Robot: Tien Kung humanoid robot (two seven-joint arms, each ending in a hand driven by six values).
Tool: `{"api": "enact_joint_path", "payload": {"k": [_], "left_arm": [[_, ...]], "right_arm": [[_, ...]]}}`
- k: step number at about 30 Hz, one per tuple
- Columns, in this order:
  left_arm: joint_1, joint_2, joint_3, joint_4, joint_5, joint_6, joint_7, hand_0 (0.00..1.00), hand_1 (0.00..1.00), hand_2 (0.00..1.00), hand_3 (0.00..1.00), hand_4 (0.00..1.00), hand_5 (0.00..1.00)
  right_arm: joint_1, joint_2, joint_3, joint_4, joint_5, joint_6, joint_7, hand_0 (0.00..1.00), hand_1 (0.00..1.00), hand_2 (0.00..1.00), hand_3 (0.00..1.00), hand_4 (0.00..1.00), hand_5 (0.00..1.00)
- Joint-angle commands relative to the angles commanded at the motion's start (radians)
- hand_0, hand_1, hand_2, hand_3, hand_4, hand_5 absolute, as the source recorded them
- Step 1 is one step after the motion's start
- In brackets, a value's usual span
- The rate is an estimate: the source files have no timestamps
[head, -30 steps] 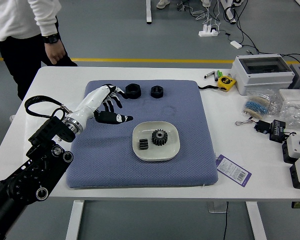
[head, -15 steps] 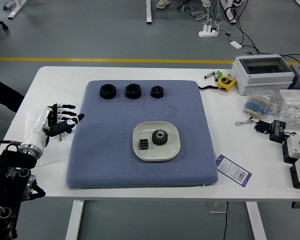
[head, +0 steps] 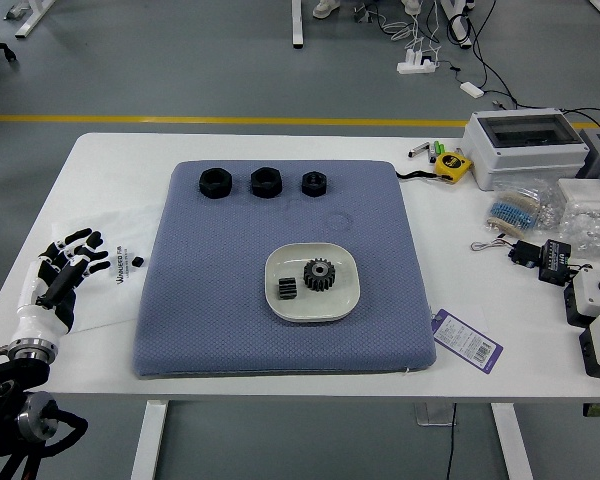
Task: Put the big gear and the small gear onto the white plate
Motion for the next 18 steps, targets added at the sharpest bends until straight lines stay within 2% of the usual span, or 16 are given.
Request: {"api": "enact_joint_path", "payload": {"k": [9,18], "left_arm": [[-0.002,-0.001,0.003,-0.014,0.010,-0.012,0.005,0.517,0.528,0.584,0.603,0.846,0.347],[-0.001,0.004,0.015,-0.020,0.047,-0.038,0.035,0.536,0.549,0.603,0.611,0.849,0.352]], "right_arm": [[-0.001,0.000,0.001,0.000,-0.002,0.000,-0.001,0.648,0.648,0.732,0.581,0.841,0.680],[-0.006,0.002,0.006,0.001,-0.011,-0.001,-0.005,0.648,0.648,0.732,0.581,0.840,0.680]]}}
